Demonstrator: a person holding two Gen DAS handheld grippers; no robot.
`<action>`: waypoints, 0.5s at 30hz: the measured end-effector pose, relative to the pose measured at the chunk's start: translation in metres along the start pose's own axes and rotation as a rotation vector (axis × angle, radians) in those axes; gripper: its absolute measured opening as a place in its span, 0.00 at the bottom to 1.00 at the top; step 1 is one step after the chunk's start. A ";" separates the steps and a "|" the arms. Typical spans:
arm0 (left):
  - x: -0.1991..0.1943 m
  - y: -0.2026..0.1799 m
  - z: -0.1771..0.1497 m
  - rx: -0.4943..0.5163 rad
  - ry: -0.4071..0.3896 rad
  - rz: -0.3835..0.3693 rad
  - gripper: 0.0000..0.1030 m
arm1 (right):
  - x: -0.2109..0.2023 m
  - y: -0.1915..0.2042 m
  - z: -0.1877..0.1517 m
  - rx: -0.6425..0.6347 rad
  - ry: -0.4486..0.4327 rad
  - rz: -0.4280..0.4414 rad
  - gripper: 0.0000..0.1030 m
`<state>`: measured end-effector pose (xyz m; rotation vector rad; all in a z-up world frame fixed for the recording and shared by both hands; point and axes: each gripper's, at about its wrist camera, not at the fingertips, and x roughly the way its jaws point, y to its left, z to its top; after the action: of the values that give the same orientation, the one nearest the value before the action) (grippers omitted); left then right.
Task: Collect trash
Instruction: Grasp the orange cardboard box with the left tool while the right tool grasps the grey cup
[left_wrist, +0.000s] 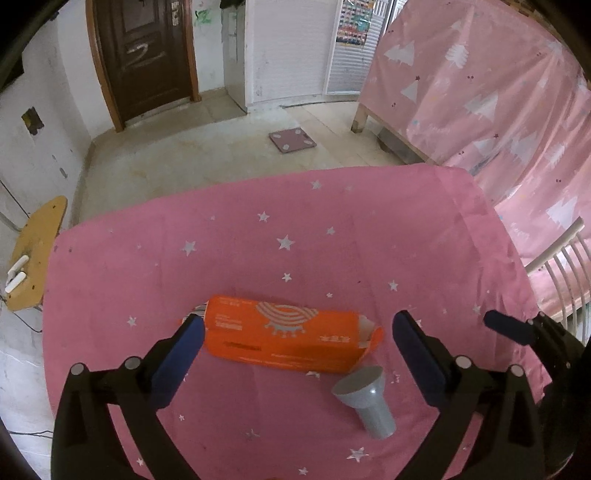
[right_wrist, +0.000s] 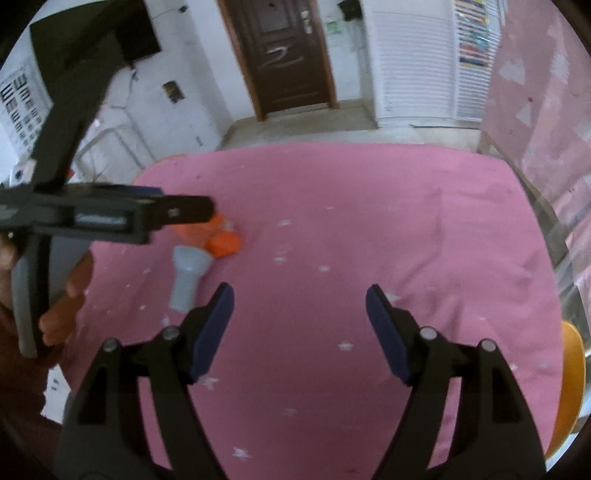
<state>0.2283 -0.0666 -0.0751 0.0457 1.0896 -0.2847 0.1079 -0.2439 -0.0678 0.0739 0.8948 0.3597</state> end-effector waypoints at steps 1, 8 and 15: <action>0.001 0.000 -0.001 0.002 0.005 -0.010 0.91 | 0.002 0.004 0.000 -0.008 0.002 0.007 0.70; 0.007 -0.004 -0.005 0.079 0.008 -0.054 0.91 | 0.003 0.033 -0.002 -0.074 0.022 0.034 0.77; 0.014 -0.005 -0.004 0.146 0.005 -0.015 0.91 | 0.009 0.052 -0.005 -0.103 0.052 0.043 0.77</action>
<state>0.2301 -0.0739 -0.0889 0.1687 1.0726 -0.3776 0.0950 -0.1930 -0.0665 -0.0110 0.9261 0.4487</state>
